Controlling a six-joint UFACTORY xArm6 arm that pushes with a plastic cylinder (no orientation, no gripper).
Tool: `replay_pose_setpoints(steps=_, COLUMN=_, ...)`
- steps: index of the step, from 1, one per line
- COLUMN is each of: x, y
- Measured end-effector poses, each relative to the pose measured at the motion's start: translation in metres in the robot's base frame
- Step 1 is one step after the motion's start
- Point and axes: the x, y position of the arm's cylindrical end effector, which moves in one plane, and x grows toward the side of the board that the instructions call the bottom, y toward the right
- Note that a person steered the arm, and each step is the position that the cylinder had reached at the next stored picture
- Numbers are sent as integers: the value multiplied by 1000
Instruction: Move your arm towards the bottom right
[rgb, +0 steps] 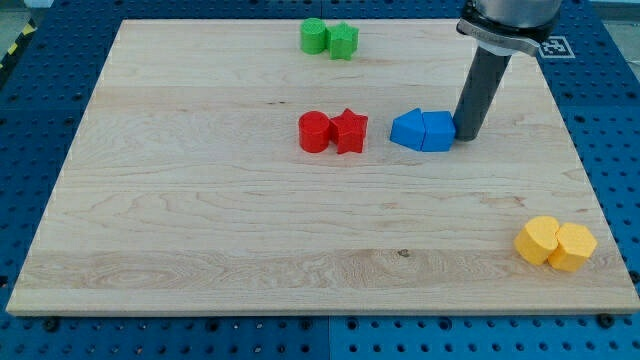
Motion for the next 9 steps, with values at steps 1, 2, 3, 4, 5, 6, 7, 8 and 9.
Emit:
replay_pose_setpoints(steps=1, x=0, y=-10)
replay_pose_setpoints(steps=2, x=0, y=-20)
replay_pose_setpoints(steps=3, x=0, y=-29)
replay_pose_setpoints(steps=4, x=10, y=-21)
replay_pose_setpoints(steps=5, x=53, y=10)
replay_pose_setpoints(steps=6, x=91, y=4)
replay_pose_setpoints(steps=7, x=101, y=-18)
replay_pose_setpoints(steps=8, x=139, y=-18)
replay_pose_setpoints(steps=9, x=200, y=-14)
